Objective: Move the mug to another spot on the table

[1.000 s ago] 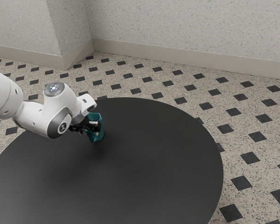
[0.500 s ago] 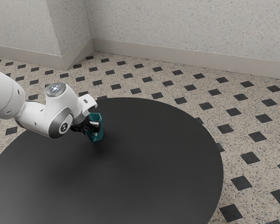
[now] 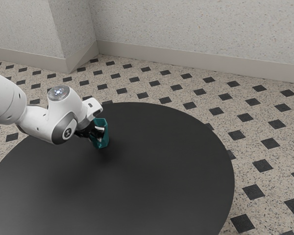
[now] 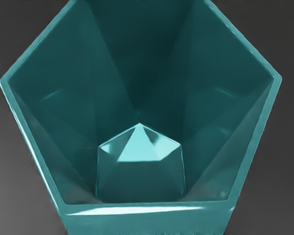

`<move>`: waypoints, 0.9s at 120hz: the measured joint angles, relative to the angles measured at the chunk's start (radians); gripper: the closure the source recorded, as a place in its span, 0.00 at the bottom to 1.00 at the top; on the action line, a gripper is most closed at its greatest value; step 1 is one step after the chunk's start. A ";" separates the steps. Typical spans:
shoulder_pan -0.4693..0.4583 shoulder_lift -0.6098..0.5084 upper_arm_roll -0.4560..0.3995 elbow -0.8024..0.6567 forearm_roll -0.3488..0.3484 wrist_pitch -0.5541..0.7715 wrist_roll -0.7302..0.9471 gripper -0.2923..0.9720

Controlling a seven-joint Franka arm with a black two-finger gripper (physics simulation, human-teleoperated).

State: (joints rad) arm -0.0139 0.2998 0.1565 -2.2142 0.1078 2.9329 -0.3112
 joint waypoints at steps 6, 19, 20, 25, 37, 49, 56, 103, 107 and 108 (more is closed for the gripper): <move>0.000 0.000 0.000 0.001 0.000 0.000 0.000 0.68; 0.000 0.001 -0.001 0.004 -0.009 0.000 -0.001 0.71; 0.000 0.001 -0.002 0.004 -0.010 0.000 -0.001 0.71; 0.000 0.001 -0.003 0.007 -0.012 0.000 -0.001 0.71; 0.000 0.001 -0.004 0.013 -0.015 0.000 -0.001 0.74; 0.000 0.001 -0.004 0.015 -0.015 0.000 -0.001 0.76; -0.001 -0.003 -0.010 0.015 -0.013 -0.001 -0.001 0.78; 0.000 -0.231 -0.054 -0.220 -0.010 0.000 -0.002 0.81; 0.004 -0.263 -0.059 -0.256 -0.010 0.000 -0.003 0.81; 0.009 -0.271 -0.063 -0.264 -0.010 0.000 -0.003 0.81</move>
State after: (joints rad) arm -0.0052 0.0292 0.0931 -2.4782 0.0979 2.9333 -0.3139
